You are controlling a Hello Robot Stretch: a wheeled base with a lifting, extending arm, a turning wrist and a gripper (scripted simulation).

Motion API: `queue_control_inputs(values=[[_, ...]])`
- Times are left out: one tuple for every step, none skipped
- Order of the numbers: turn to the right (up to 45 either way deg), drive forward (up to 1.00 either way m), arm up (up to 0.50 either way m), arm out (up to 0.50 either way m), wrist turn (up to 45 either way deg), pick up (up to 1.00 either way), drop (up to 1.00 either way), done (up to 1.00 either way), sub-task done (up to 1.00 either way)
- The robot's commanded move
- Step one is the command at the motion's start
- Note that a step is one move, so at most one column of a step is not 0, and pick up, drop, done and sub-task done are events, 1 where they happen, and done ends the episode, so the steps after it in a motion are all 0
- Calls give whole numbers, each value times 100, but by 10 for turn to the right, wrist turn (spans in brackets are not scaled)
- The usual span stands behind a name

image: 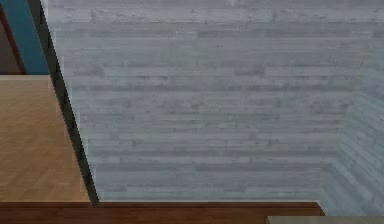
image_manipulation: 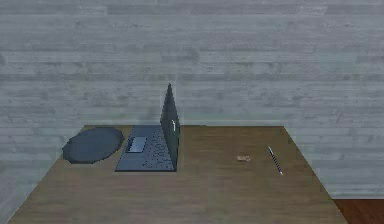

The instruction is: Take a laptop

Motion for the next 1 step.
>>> queue_control_inputs(values=[[0,0,50,0,0,0,0,0,0]])
